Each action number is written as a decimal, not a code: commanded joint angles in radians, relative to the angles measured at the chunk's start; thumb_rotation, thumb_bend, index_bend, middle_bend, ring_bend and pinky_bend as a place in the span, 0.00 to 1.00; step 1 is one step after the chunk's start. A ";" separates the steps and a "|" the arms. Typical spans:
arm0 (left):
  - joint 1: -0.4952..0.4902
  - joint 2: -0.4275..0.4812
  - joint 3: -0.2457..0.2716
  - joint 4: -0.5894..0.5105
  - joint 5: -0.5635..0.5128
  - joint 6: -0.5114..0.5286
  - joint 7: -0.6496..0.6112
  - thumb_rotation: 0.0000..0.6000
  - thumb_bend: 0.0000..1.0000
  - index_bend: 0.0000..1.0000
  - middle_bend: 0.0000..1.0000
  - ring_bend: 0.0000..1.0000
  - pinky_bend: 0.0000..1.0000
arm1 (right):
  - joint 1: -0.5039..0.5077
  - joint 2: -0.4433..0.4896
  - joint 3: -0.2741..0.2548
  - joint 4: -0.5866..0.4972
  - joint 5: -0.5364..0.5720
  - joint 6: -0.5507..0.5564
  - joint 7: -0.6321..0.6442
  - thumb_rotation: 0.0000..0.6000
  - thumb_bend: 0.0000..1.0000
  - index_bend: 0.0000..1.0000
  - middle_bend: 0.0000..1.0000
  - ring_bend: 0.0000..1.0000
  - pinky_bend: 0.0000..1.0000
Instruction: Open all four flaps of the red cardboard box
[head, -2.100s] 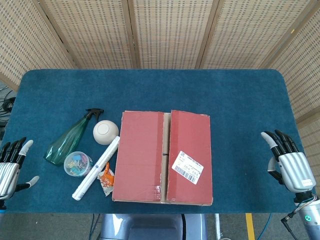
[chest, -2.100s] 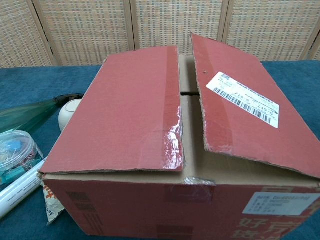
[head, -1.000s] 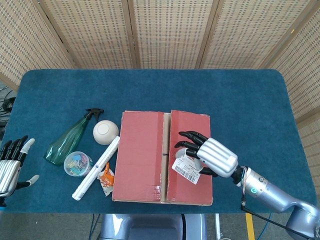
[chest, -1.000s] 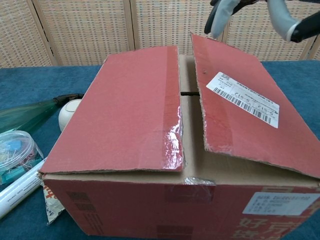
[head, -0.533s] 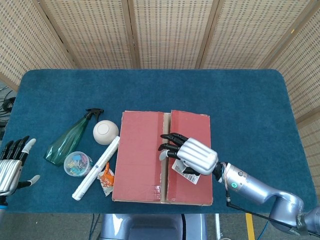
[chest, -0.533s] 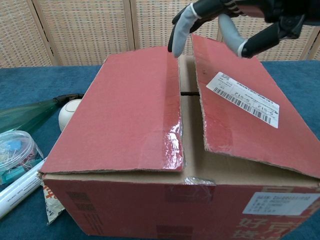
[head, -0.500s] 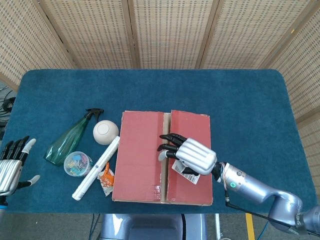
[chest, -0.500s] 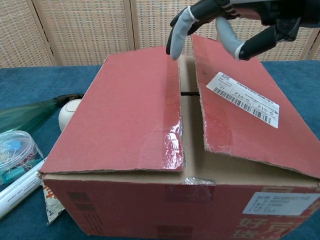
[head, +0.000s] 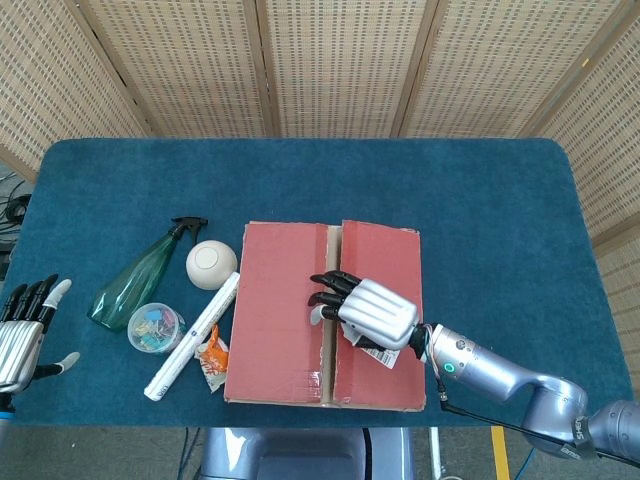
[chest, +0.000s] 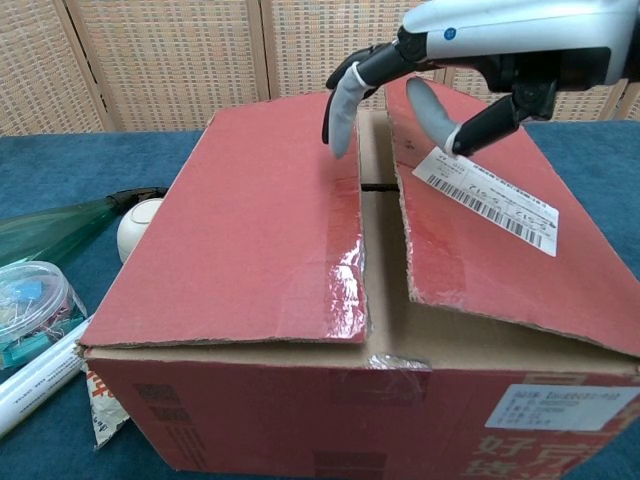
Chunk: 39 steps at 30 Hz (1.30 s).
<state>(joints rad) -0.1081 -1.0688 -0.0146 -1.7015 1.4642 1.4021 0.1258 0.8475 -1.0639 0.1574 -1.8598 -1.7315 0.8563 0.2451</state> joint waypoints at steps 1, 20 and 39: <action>-0.001 0.000 0.002 0.000 0.002 -0.003 -0.005 1.00 0.04 0.01 0.00 0.05 0.00 | 0.002 -0.002 -0.006 0.000 0.010 -0.002 -0.018 1.00 1.00 0.33 0.26 0.00 0.09; -0.002 0.006 0.005 -0.005 0.015 0.004 -0.017 1.00 0.04 0.01 0.00 0.05 0.00 | -0.007 0.021 -0.030 0.007 0.030 0.033 -0.077 1.00 1.00 0.41 0.38 0.04 0.09; -0.008 0.013 0.004 -0.021 0.027 0.008 -0.013 1.00 0.04 0.01 0.00 0.05 0.00 | -0.034 0.086 -0.047 0.003 0.022 0.094 -0.089 1.00 1.00 0.48 0.45 0.08 0.09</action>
<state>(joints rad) -0.1159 -1.0559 -0.0106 -1.7219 1.4906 1.4100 0.1130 0.8161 -0.9834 0.1095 -1.8539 -1.7108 0.9462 0.1584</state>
